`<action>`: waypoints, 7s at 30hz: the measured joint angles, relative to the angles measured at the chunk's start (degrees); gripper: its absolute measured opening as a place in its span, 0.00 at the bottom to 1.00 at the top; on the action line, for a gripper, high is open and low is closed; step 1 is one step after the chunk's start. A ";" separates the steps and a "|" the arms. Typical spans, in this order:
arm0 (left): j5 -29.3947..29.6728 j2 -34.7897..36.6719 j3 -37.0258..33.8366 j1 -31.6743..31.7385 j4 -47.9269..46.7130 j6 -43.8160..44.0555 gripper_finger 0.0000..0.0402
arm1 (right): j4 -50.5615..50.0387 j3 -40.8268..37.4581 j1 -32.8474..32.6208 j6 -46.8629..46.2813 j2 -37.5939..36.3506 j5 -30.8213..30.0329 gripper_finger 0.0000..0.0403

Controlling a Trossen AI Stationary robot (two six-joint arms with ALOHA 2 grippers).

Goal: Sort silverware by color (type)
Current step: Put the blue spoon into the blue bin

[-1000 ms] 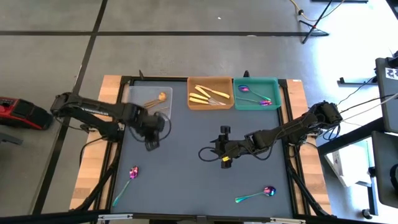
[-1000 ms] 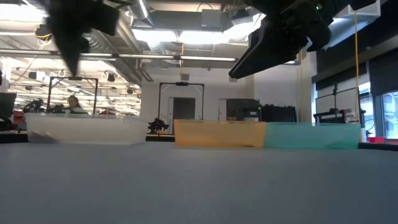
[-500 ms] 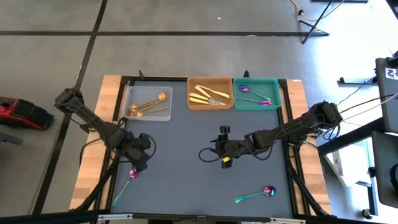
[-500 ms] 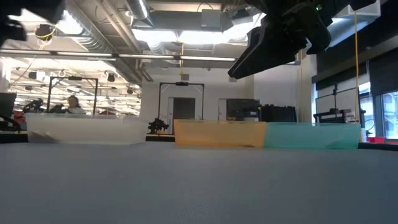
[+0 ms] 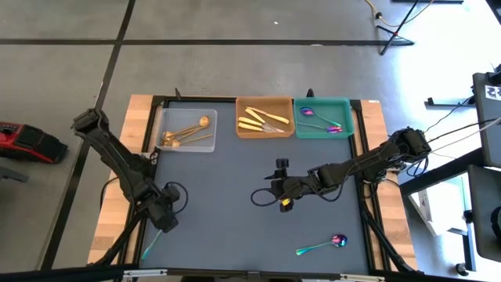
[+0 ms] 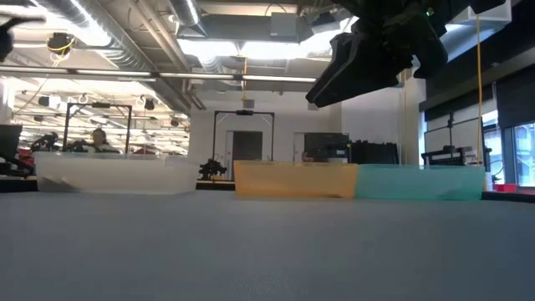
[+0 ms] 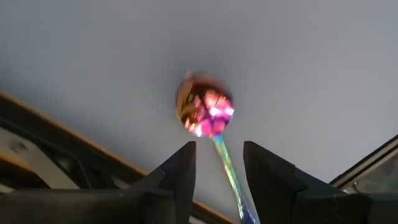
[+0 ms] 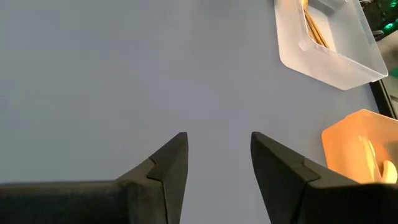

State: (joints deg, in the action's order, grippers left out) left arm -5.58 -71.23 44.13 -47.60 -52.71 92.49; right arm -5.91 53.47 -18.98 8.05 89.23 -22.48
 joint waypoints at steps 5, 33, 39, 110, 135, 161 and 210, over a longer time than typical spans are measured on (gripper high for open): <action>-4.91 -0.08 -5.17 -2.04 7.74 8.36 0.32 | 0.15 0.00 0.37 0.39 0.00 0.14 0.41; -14.36 -15.09 -7.67 -3.44 22.61 11.18 0.10 | -0.37 0.00 0.66 -0.92 0.00 4.09 0.41; -11.32 -15.22 -6.77 -3.10 22.88 7.44 0.02 | -0.26 0.00 0.66 -0.92 0.00 4.09 0.41; 21.17 -26.03 2.78 28.47 54.10 -83.89 0.24 | 8.07 0.04 -4.51 -17.53 8.88 5.57 0.53; 39.47 -20.99 -4.31 16.41 53.51 -73.38 0.24 | 27.51 0.14 8.63 -17.02 25.40 19.52 0.34; 39.29 -20.99 -4.32 15.05 53.66 -69.27 0.24 | 1.65 -8.96 9.40 -4.57 -8.55 3.92 0.02; 44.10 -20.99 -4.32 16.86 55.04 -69.05 0.24 | 7.93 -29.30 73.02 3.77 -22.68 15.98 0.29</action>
State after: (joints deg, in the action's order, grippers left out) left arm 38.52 -92.23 39.81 -30.74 2.33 23.44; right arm 2.02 24.18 54.04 11.82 66.55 -6.50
